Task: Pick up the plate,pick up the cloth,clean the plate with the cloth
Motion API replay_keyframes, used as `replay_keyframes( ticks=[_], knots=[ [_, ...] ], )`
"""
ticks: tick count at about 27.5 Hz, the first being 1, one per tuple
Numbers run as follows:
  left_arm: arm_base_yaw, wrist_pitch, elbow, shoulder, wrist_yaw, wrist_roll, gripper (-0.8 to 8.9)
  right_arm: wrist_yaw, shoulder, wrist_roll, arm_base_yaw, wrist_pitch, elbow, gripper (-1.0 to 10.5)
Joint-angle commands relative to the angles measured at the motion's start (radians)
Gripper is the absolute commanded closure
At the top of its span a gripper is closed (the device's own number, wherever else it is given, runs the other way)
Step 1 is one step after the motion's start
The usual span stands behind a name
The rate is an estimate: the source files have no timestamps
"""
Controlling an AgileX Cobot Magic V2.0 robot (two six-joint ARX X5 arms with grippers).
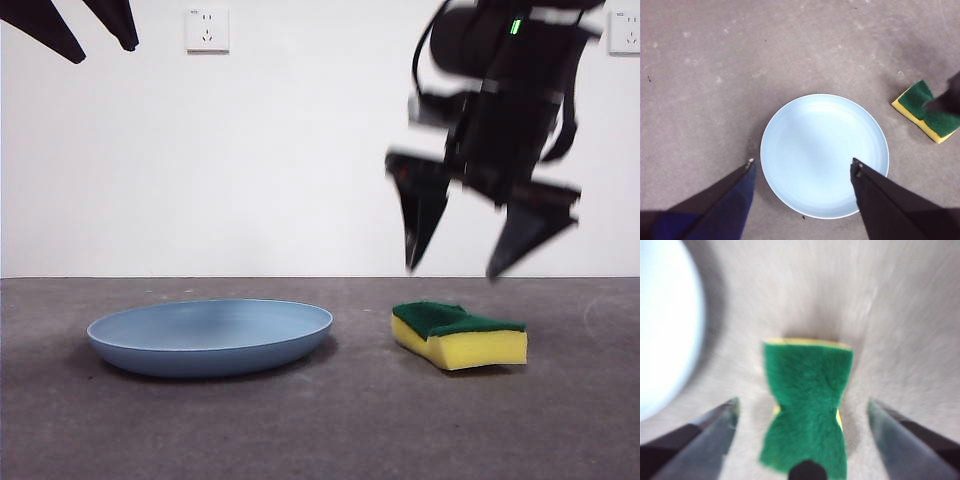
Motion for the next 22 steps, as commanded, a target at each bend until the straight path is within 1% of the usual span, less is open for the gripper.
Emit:
replay_keyframes(
  ticks=[1, 2, 3, 4, 7, 10, 14, 15, 17, 18, 22],
  knots=[
    [-0.002, -0.003, -0.006, 0.001, 0.001, -0.003, 6.04, -0.002, -0.093, -0.008, 0.002, -0.018, -0.005, 9.0],
    [-0.002, -0.011, -0.006, 0.001, 0.002, 0.000, 7.18, -0.002, -0.144, -0.039, 0.002, -0.023, -0.005, 9.7],
    [-0.002, -0.015, -0.006, 0.001, 0.002, 0.002, 8.13, -0.002, -0.187, -0.053, 0.002, -0.023, -0.005, 9.6],
    [-0.002, -0.017, -0.006, 0.000, 0.002, 0.002, 8.21, -0.002, -0.231, -0.066, 0.002, -0.023, -0.005, 9.6],
    [-0.014, 0.010, -0.006, -0.018, 0.002, 0.001, 8.22, -0.002, -0.380, -0.074, 0.002, -0.023, -0.006, 9.6],
    [-0.059, 0.018, -0.007, -0.100, -0.009, 0.010, 8.22, 0.003, -0.506, -0.111, 0.026, -0.023, -0.006, 9.6],
    [-0.097, 0.033, -0.011, -0.194, -0.078, 0.030, 8.22, 0.008, -0.594, -0.132, 0.053, -0.018, -0.023, 9.6],
    [-0.105, 0.053, -0.026, -0.227, -0.089, 0.031, 8.22, 0.010, -0.628, -0.145, 0.066, -0.004, -0.045, 9.6],
    [-0.112, 0.113, -0.095, -0.308, -0.089, 0.032, 8.22, 0.013, -0.703, -0.145, 0.092, 0.064, -0.126, 9.6],
    [-0.112, 0.132, -0.125, -0.333, -0.089, 0.031, 8.22, 0.029, -0.729, -0.143, 0.097, 0.086, -0.156, 9.6],
    [-0.112, 0.207, -0.283, -0.447, -0.109, 0.026, 8.22, 0.141, -0.826, -0.143, 0.119, 0.154, -0.293, 9.6]
  ],
)
